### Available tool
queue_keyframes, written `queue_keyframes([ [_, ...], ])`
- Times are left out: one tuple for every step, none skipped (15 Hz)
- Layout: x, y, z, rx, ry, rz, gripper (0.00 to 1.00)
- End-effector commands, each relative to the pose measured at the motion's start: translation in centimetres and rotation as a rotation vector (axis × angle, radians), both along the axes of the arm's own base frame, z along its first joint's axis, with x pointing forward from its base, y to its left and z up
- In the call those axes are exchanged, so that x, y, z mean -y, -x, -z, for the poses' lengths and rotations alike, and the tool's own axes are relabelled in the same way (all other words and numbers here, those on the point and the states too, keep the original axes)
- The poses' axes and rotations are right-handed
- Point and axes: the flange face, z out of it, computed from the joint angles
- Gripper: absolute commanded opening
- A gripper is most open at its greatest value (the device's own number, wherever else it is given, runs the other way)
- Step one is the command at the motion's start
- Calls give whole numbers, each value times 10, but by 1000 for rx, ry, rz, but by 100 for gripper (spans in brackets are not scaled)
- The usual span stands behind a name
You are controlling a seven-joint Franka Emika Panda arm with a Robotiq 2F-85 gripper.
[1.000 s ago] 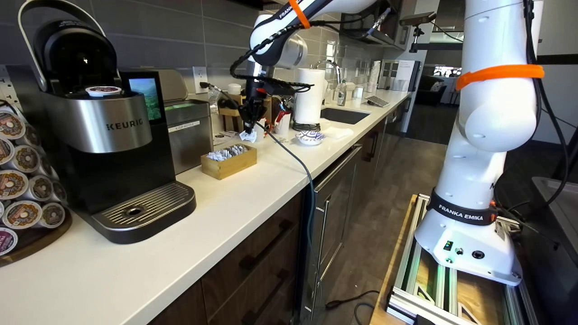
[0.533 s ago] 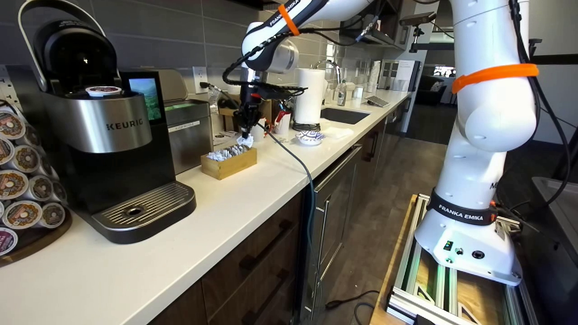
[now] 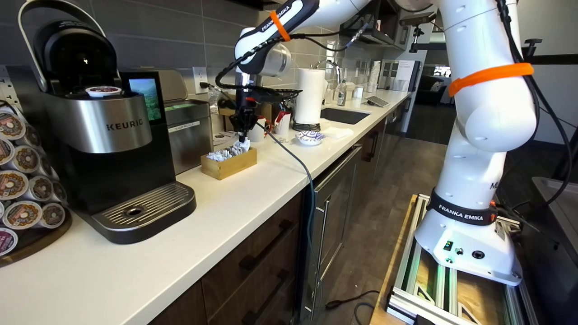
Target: Place some white sachets in the wooden box.
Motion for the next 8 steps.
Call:
queue_keyframes([
  [-10,-10,7,-46,27,0,1],
  [-14,-9,9,-57,30,-7,1],
  [-6,-5,3,-24,9,-10,1],
  [-8,-6,3,-24,9,-11,2],
  [-8,-6,2,-23,9,-11,2],
  [-7,-6,2,-23,9,-10,2],
  [-6,-6,2,-23,9,-9,2],
  [-6,-6,2,-23,9,-9,2],
])
